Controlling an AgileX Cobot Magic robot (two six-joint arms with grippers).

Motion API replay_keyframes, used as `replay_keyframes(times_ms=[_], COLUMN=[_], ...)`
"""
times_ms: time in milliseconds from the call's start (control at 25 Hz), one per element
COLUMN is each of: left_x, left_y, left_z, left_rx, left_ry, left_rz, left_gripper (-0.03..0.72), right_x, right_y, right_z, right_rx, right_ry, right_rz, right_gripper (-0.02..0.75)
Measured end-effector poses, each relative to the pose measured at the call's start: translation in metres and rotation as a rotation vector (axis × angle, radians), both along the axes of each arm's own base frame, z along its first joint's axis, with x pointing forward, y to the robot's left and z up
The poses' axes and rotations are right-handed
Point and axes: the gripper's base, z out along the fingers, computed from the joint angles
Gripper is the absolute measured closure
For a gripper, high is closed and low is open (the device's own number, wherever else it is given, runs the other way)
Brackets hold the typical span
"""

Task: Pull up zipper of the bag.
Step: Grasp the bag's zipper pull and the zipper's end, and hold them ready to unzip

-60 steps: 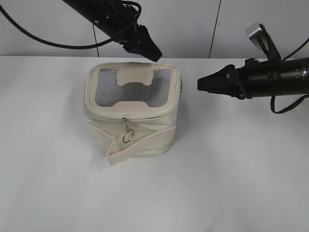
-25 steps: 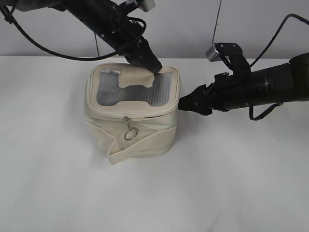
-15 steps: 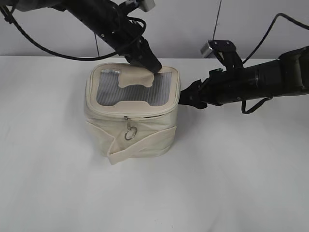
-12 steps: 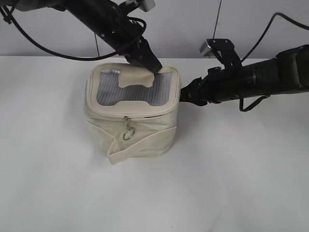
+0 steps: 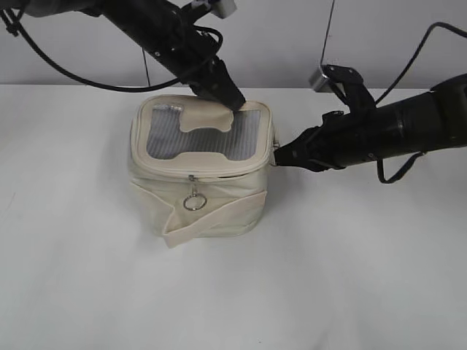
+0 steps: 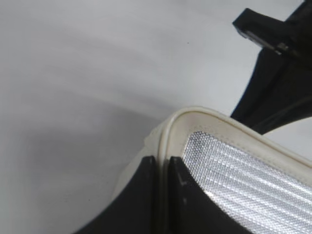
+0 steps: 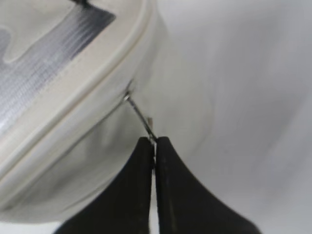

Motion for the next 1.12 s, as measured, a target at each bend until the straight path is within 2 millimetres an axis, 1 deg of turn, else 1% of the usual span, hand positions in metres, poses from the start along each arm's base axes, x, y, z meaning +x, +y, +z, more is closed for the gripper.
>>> replay_keyframes(times_ms=[160,280,400,480,560,680,760,880,1000,1120], left_x=[0.000,0.000,0.000,0.000,0.001,0.000,0.000,-0.002,-0.004,-0.006], left_y=[-0.001,-0.001,0.000,0.000,0.000,-0.001,-0.002,-0.004,-0.007,-0.011], left_z=[0.000,-0.001,-0.001,-0.001,-0.001,-0.001,-0.001,-0.001,-0.001,-0.001], left_rx=[0.006,0.012,0.018,0.020,0.021,0.020,0.020,0.027,0.032,0.036], left_ry=[0.009,0.019,0.026,0.035,0.039,0.044,0.046,0.043,0.039,0.035], left_rz=[0.016,0.036,0.048,0.058,0.068,0.076,0.075,0.069,0.061,0.053], left_gripper=[0.655,0.655,0.655,0.655,0.655,0.655,0.655,0.655,0.655,0.655], right_x=[-0.024,-0.042,-0.053,-0.058,-0.065,-0.078,-0.087,-0.096,-0.099,-0.094], right_y=[-0.005,-0.005,-0.006,-0.005,-0.001,0.015,0.033,0.059,0.087,0.114], right_z=[0.012,0.028,0.039,0.044,0.043,0.041,0.041,0.042,0.045,0.043], right_rx=[0.010,0.042,0.058,0.073,0.068,0.045,0.038,0.011,0.003,0.006], right_ry=[0.004,-0.013,-0.020,-0.004,0.032,0.076,0.075,0.033,-0.010,-0.032], right_rz=[0.004,0.059,0.078,0.102,0.150,0.233,0.269,0.271,0.273,0.287], right_gripper=[0.729,0.729,0.729,0.729,0.729,0.729,0.729,0.729,0.729,0.729])
